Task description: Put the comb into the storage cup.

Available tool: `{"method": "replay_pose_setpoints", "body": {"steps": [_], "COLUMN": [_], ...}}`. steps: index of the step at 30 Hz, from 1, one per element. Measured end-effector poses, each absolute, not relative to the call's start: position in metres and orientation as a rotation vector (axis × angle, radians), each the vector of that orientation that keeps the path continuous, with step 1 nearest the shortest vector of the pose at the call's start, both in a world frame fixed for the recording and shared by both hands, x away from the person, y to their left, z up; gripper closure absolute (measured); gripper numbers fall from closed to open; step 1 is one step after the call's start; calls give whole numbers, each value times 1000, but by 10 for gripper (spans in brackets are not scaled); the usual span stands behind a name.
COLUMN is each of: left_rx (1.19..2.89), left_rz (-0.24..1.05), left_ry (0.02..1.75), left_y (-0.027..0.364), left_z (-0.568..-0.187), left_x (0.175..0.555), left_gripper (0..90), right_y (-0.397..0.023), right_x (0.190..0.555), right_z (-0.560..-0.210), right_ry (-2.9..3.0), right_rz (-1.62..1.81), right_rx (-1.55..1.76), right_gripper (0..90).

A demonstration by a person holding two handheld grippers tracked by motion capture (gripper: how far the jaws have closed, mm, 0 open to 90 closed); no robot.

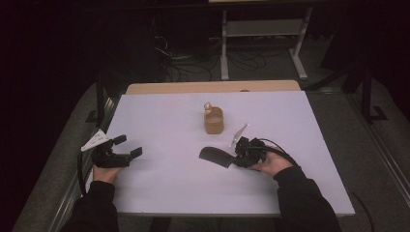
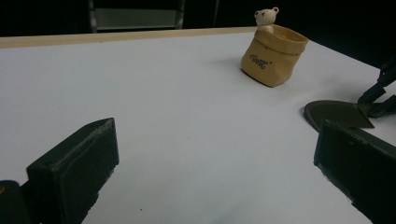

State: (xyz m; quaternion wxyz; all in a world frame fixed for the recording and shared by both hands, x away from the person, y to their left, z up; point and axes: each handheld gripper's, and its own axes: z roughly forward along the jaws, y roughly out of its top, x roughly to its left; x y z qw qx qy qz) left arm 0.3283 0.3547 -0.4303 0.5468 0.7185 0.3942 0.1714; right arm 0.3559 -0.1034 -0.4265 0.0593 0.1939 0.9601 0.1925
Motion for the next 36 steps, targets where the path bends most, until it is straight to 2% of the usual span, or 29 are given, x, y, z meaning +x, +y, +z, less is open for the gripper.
{"method": "replay_pose_setpoints", "body": {"steps": [14,36], "left_rx": [1704,1709], "left_rz": [406,397], "left_ry": [932,924], "left_y": [355,353], "left_z": [-430,-430], "left_x": [328,328], "left_gripper": [0,0], "right_y": [-105,-121], "right_x": [364,347], "right_z": [-424,-394], "right_ry": [2944,2829], "right_rz": [594,819], "right_rx": [684,713], "right_gripper": [713,713]}}
